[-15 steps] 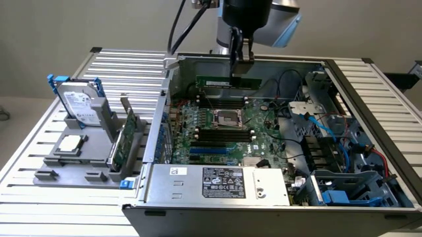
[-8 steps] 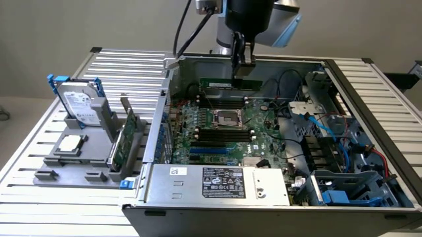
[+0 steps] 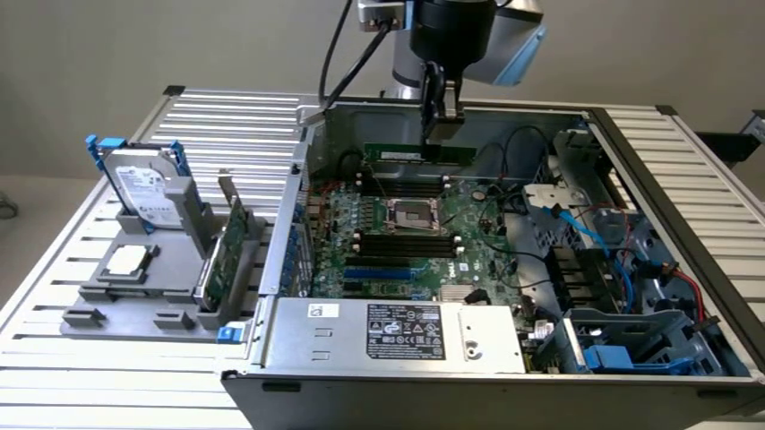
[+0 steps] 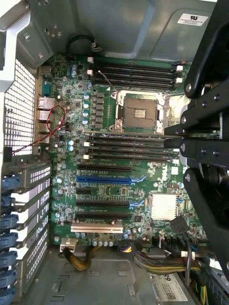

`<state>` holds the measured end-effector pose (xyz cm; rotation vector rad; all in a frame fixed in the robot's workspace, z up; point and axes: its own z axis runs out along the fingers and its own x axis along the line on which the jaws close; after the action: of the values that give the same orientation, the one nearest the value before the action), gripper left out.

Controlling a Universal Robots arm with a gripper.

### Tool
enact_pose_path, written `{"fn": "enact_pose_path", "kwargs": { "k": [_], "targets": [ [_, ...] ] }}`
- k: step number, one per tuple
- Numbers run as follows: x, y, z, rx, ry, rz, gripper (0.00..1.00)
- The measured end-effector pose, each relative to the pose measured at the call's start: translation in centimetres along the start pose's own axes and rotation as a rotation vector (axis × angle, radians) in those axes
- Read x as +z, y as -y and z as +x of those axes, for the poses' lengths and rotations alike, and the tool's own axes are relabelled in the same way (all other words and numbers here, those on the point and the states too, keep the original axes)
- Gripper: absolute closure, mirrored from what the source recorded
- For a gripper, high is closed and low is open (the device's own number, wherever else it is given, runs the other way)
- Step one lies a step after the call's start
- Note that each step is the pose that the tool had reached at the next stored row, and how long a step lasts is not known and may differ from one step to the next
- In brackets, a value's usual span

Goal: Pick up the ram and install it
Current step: 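Pick up the ram and move it above insertion slot, then insert the ram into the slot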

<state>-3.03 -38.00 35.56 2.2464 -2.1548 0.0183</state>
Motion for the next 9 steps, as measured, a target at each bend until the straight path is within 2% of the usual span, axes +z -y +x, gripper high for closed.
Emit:
{"fn": "enact_pose_path", "kwargs": {
  "k": [9],
  "targets": [
    [0.00,0.13,0.00,0.000,0.0000,0.0001,0.86]
  ]
}}
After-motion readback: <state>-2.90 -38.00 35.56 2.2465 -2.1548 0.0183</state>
